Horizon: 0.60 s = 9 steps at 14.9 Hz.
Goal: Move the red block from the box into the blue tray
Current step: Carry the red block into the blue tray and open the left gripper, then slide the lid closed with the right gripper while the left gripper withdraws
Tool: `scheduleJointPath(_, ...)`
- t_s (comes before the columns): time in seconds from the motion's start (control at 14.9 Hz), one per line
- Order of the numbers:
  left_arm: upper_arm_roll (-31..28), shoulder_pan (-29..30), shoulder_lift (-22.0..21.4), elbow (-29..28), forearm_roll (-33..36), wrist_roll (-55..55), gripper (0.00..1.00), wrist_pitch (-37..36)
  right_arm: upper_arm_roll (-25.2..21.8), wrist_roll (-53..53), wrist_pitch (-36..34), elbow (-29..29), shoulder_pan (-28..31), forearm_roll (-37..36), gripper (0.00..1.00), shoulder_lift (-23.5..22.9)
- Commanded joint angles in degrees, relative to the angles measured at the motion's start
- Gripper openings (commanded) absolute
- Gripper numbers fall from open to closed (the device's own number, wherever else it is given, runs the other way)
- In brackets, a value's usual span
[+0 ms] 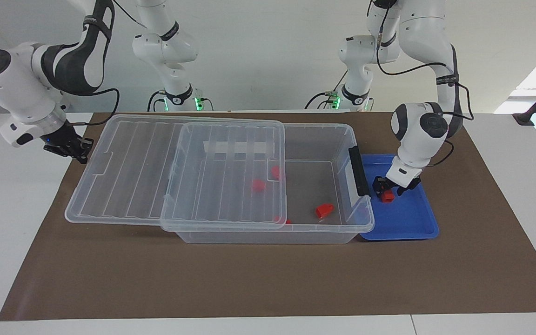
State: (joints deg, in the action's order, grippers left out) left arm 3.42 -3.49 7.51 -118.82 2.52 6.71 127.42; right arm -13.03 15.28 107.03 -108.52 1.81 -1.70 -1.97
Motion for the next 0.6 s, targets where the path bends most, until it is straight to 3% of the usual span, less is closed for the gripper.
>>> scheduleJointPath(0.0, 0.0, -0.2, -5.1, 4.8, -0.8, -0.4, 1.0, -10.6, 1.8, -2.4, 1.5, -1.8, 0.2, 0.1, 0.0, 1.3)
scheduleJointPath(0.27, 0.0, 0.2, -9.0, 11.7, -1.6, -0.4, 1.0, -20.3, 3.8, -4.8, 1.4, -1.8, 0.1, 0.5, 0.0, 1.4)
scheduleJointPath(0.54, -0.2, 0.4, -8.1, 23.4, -3.4, -0.4, 1.0, -31.1, 6.1, -8.2, 1.5, -2.1, 0.1, 0.5, 0.0, 1.4)
